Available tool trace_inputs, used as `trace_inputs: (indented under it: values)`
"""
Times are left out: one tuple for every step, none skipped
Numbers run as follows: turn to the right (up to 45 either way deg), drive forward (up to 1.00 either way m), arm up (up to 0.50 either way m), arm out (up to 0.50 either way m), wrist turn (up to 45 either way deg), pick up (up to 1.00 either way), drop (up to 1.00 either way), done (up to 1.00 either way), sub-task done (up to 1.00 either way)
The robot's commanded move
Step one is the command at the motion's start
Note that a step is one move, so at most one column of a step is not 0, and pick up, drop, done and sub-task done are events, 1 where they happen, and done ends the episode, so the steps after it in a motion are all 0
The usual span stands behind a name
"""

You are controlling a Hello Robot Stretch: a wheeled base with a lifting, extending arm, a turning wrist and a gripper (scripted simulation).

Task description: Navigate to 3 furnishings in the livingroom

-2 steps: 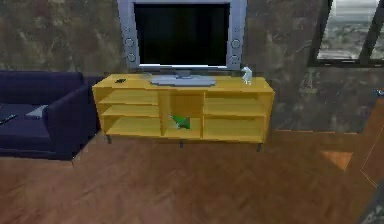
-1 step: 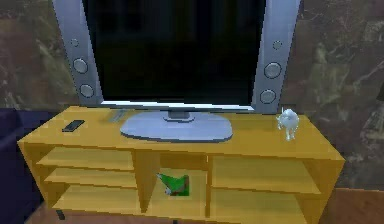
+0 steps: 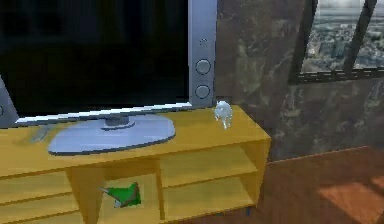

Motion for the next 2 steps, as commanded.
trace_inputs:
  values:
    - [0.0, 0.1, 0.0, 0.0, 0.0, 0.0, 0.0, 0.0, 0.0]
    - [45.0, 0.0, 0.0, 0.0, 0.0, 0.0, 0.0, 0.0, 0.0]
